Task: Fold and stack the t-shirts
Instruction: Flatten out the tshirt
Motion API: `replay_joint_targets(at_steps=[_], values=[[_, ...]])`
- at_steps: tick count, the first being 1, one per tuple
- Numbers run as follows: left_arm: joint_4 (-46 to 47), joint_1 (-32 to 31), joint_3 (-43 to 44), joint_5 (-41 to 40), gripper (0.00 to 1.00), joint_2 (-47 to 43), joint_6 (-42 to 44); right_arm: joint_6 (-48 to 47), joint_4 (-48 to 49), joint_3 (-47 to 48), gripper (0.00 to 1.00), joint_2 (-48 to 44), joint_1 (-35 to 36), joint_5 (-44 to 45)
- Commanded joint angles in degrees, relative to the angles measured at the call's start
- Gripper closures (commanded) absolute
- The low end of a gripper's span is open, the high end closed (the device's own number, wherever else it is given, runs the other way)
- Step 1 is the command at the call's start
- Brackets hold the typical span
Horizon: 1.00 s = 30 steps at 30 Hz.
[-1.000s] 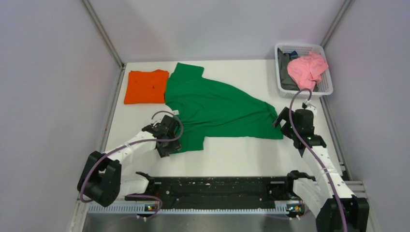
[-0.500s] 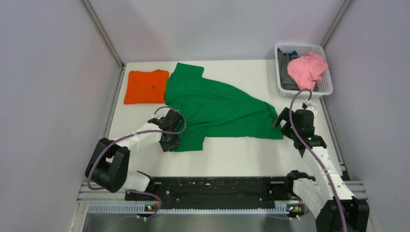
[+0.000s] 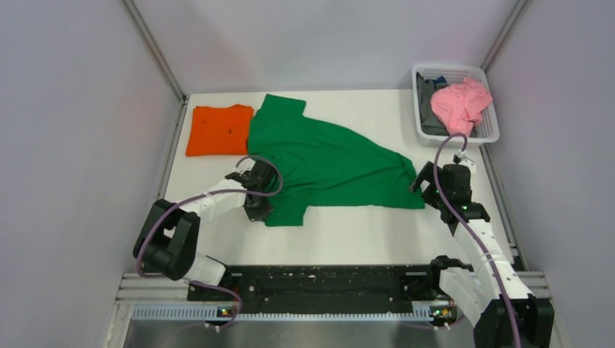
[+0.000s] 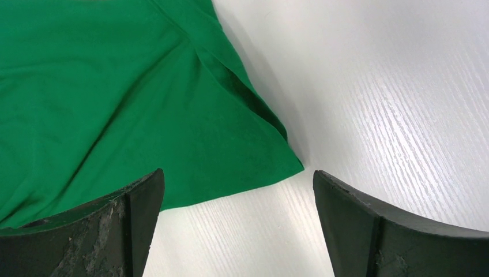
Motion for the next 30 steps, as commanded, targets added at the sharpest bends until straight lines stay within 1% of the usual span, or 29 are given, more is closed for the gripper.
replay_joint_targets(at_steps=[1,3,5,8,10,16,18,26,30], values=[[4.27,-0.17,-3.38,0.31,1.0,1.39,0.19,-0.11,-2.27,2.75,0.02,0.95,-0.47,2.83],[4.3,-0.14,-3.88,-0.28,1.0,0.24,0.23,0.4,-2.82,2.43,0.02,2.78,-0.47,4.14],[4.42,-0.1,-4.38,-0.39,1.0,-0.78,0.56,1.2,-3.03,1.88,0.05,4.88,-0.48,4.79],[4.56,-0.17,-5.01,-0.52,1.0,-2.04,0.97,2.21,-3.44,1.33,0.16,8.25,-0.47,4.95],[4.79,-0.16,-5.44,-0.64,1.0,-2.87,1.23,3.02,-3.1,0.83,0.2,9.94,-0.48,5.46],[5.87,-0.12,-6.27,0.09,1.0,-4.19,1.6,4.09,1.84,-0.68,0.34,14.08,-0.47,5.22],[5.86,-0.17,-6.35,0.11,1.0,-4.27,1.46,4.46,2.48,-0.65,0.41,15.76,-0.47,5.05],[6.02,-0.16,-6.23,0.4,1.0,-3.88,1.02,5.32,7.21,-1.35,0.46,20.69,-0.3,4.38],[5.56,-0.09,-6.27,0.17,1.0,-4.03,0.83,5.34,7.9,-0.86,0.49,23.71,0.26,4.61]])
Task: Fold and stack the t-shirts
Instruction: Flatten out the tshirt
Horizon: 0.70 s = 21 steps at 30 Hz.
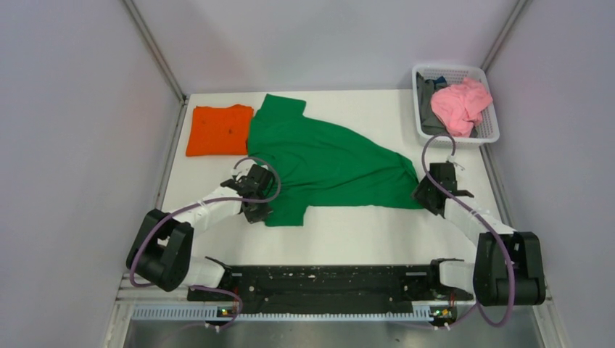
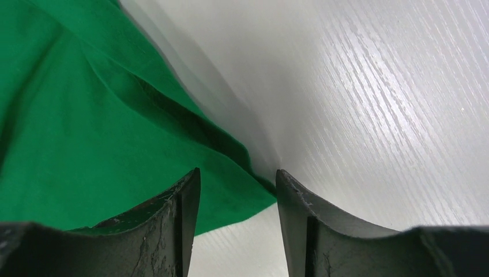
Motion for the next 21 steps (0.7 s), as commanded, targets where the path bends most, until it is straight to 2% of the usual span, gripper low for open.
replay_joint_targets(at_steps=[1,11,13,15,18,21], values=[[0.82,-0.15,-1.95,-0.15,1.0,0.82,-0.34,0.8,1.92,-0.13,0.51,3.8,0.38,0.36],[-0.7,-0.14,-1.71,-1.08,1.0,-0.96,-1.36,0.62,0.34,0.42,0.78,2.04,2.48,-0.1],[-1.09,-0.15,-1.63,-1.38,1.0,-1.68,-1.46,0.53,0.1,0.37,0.86,1.62,2.55,-0.02],[-1.77,-0.1,-1.46,-1.45,1.0,-2.54,-1.54,0.28,-0.14,0.35,0.99,1.39,2.72,-0.35],[-3.51,-0.14,-0.7,-2.03,1.0,-5.22,-1.51,-0.73,-1.67,1.42,1.0,-0.6,3.11,-1.32],[-7.38,-0.15,2.93,-4.98,1.0,-11.03,-1.91,-2.52,-4.95,4.01,1.0,-6.78,3.15,-2.76]])
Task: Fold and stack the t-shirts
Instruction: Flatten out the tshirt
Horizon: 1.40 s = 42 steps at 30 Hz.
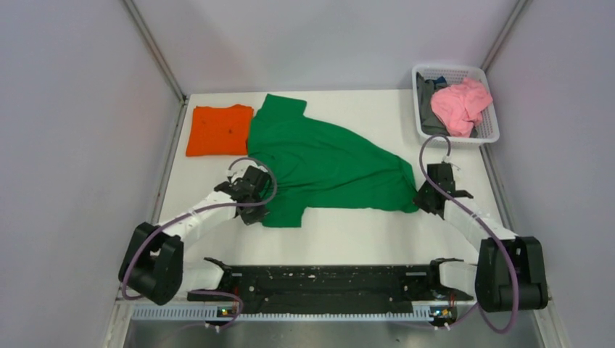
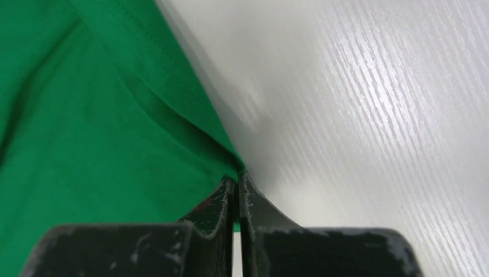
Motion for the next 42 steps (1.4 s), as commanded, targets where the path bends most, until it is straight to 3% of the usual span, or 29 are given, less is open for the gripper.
replay_joint_targets(at_steps=[1,10,18,21,26,34,38,42], values=[[-5.84,-0.14,4.98,-4.56,1.0,-9.82,-0.85,-3.15,-4.85,4.24,1.0,-9.58,0.81,-3.81],[-10.57,-0.12,31.95,-8.58,1.0,-25.54,8.23,-5.54,-12.59,23.64,1.0,-23.91,0.81,-14.0],[-13.61,-0.16,63.18,-6.73,1.0,-26.83,16.66,-7.8,-18.91,48.38,1.0,-23.78,0.77,-23.15],[-13.76,-0.17,70.67,-4.81,1.0,-27.09,17.78,-8.59,-21.09,56.7,1.0,-25.16,0.82,-23.21],[-7.97,-0.03,78.86,4.35,1.0,-27.94,19.54,-9.79,-24.42,66.85,1.0,-27.93,0.77,-22.71],[-7.32,1.22,89.54,16.04,1.0,-23.09,20.02,-10.03,-26.27,73.52,1.0,-30.26,0.74,-22.53],[-5.68,1.97,90.09,14.88,1.0,-21.74,21.03,-10.24,-26.63,73.23,1.0,-29.98,0.81,-21.01],[-3.63,2.09,84.62,4.48,1.0,-19.4,23.65,-10.27,-26.38,70.31,1.0,-28.83,0.82,-16.43]])
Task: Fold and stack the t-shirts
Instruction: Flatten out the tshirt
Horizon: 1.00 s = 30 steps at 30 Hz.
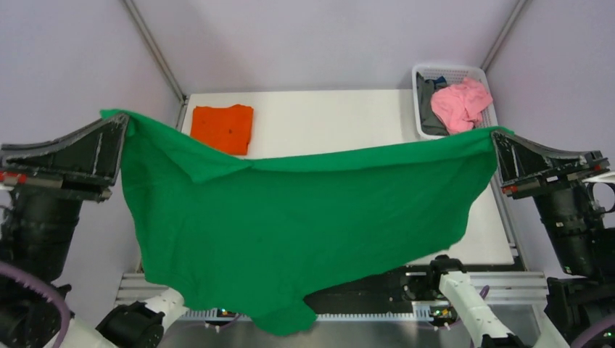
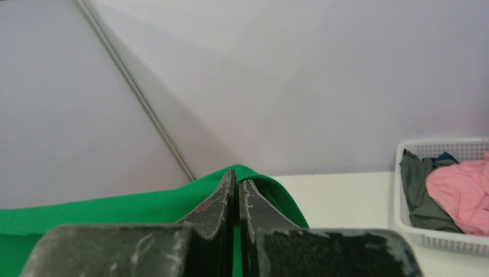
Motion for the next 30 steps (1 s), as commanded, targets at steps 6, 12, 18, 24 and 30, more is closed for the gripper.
replay_joint_targets(at_steps=[6,12,18,24,30], values=[[6.64,0.32,-14.45,-24.89,1.0,15.43,7.29,-0.27,2.52,-15.97,1.0,4.88,0.51,12.17],[20.92,3.38,-35.62,-31.81,1.0,25.39,10.65,4.09,17.13,-42.74,1.0,10.18,0.49,21.08],[26.08,8.3,-38.76,-23.26,1.0,44.31,9.47,5.76,38.48,-57.39,1.0,25.43,-0.13,17.62],[24.4,8.8,-27.52,-21.79,1.0,61.59,12.15,4.81,46.38,-54.98,1.0,40.92,-1.17,16.05],[20.66,9.49,-13.8,-18.5,1.0,72.59,13.53,4.61,47.8,-49.2,1.0,50.35,-1.79,16.6]])
